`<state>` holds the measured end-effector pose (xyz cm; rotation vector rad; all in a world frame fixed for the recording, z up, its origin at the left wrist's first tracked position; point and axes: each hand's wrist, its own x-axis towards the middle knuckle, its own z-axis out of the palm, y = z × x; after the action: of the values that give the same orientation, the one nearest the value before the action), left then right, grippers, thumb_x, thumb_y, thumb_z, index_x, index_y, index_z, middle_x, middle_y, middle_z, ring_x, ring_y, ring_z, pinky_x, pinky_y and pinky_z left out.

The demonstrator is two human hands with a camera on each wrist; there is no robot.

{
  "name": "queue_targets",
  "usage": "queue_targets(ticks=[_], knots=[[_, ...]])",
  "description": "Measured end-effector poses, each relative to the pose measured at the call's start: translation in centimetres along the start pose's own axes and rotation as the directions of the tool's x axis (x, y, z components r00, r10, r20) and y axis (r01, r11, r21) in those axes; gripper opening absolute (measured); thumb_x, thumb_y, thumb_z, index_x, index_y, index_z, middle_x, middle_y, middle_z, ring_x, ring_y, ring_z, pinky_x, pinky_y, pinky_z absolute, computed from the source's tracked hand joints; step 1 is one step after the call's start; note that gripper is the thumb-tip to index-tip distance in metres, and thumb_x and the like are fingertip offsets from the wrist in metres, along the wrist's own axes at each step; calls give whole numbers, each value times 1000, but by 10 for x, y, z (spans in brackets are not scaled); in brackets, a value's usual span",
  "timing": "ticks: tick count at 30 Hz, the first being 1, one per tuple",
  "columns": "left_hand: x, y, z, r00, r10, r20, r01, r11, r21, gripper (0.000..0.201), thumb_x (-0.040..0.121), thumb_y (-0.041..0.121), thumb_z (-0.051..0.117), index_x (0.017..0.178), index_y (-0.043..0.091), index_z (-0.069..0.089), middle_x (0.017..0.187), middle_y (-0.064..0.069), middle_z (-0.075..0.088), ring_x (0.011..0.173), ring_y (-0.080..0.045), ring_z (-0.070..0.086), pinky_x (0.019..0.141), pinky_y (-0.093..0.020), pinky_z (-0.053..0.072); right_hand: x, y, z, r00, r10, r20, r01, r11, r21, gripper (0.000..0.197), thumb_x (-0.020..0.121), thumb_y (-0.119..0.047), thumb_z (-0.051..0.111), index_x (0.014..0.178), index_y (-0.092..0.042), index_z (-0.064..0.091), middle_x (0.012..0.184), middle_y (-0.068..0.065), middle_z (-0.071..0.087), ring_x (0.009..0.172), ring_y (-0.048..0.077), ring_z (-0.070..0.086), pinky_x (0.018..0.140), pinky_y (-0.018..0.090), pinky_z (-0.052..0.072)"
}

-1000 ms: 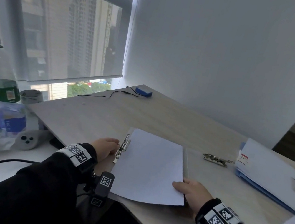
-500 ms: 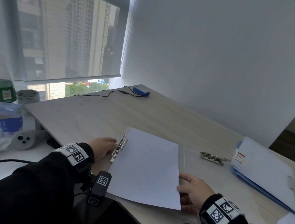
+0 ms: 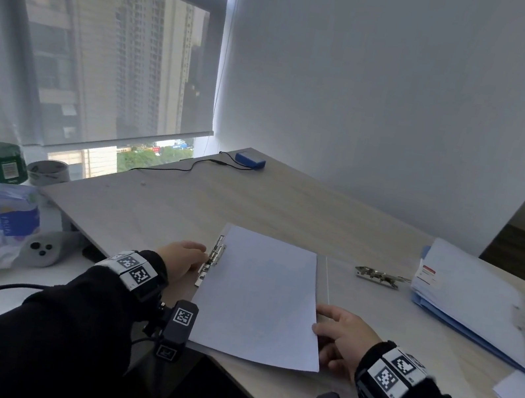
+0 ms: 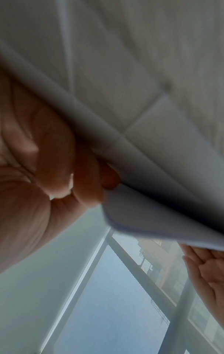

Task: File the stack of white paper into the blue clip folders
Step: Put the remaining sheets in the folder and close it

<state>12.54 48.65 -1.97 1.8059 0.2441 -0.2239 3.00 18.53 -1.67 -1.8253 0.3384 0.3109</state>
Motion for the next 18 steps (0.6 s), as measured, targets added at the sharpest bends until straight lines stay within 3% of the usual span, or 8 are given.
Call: queue_targets(ticks=[1, 2, 5, 8, 11, 14, 16, 18], knots=[[0, 4, 0, 1000, -29, 3, 29, 1000, 8, 9, 91, 10, 56, 93, 17, 63, 84, -9, 59, 75, -20, 55, 55, -14, 48, 0, 0, 0, 1000, -4, -5, 4, 1000, -7, 42, 87, -4, 53, 127, -19, 57, 70, 8, 67, 37, 16, 53, 35, 19, 34], [2, 8, 0, 999, -46, 10, 46, 998, 30, 13, 92, 11, 54, 82, 18, 59, 87, -10, 58, 73, -21, 53, 47, -16, 42, 0, 0, -1, 1000, -7, -7, 7, 1000, -11, 42, 88, -5, 53, 126, -19, 57, 69, 8, 67, 37, 16, 52, 35, 18, 32], [8, 19, -1, 995, -96, -6, 96, 994, 60, 17, 91, 10, 52, 75, 14, 54, 99, -12, 57, 76, -24, 54, 59, -26, 42, -1, -1, -1, 1000, -10, -3, 10, 1000, -10, 37, 89, -6, 52, 122, -21, 59, 65, 8, 63, 36, 15, 48, 35, 18, 30], [19, 30, 3, 999, -40, -17, 42, 989, 140, 13, 94, 4, 47, 97, 14, 56, 108, -8, 49, 91, -19, 47, 62, -20, 40, -2, -3, 0, 1000, -16, 0, 16, 1000, 3, 31, 90, -8, 51, 114, -25, 61, 64, 9, 58, 35, 14, 46, 35, 18, 28], [26, 41, 10, 1000, 10, 6, -11, 986, 165, 41, 95, -1, 43, 136, 4, 46, 133, -15, 52, 89, -15, 46, 53, -13, 36, -3, -4, 0, 1000, -26, 7, 26, 1000, 10, 27, 92, -9, 50, 103, -29, 63, 61, 8, 56, 34, 13, 44, 36, 17, 26], [24, 51, 15, 1000, 17, 22, -21, 986, 164, 45, 96, 0, 45, 141, 3, 43, 145, -18, 47, 99, -17, 45, 47, -15, 42, -3, -4, 1, 1000, -26, 13, 26, 1000, 16, 25, 92, -10, 49, 102, -29, 62, 61, 8, 55, 34, 13, 44, 35, 17, 26], [19, 57, 15, 1000, 22, 0, -22, 993, 115, 41, 97, 4, 45, 138, 4, 47, 137, -13, 54, 103, -21, 53, 44, -20, 46, -4, -3, 0, 999, -31, 12, 31, 999, 20, 25, 92, -11, 50, 107, -27, 62, 61, 8, 56, 34, 13, 44, 35, 17, 26], [14, 57, 8, 998, 42, -41, -39, 997, 63, 35, 97, 12, 45, 130, 7, 54, 116, -8, 64, 93, -21, 61, 49, -26, 42, -3, -2, 0, 999, -34, 8, 34, 999, 22, 24, 92, -12, 50, 108, -26, 61, 60, 8, 56, 34, 13, 44, 36, 18, 26]])
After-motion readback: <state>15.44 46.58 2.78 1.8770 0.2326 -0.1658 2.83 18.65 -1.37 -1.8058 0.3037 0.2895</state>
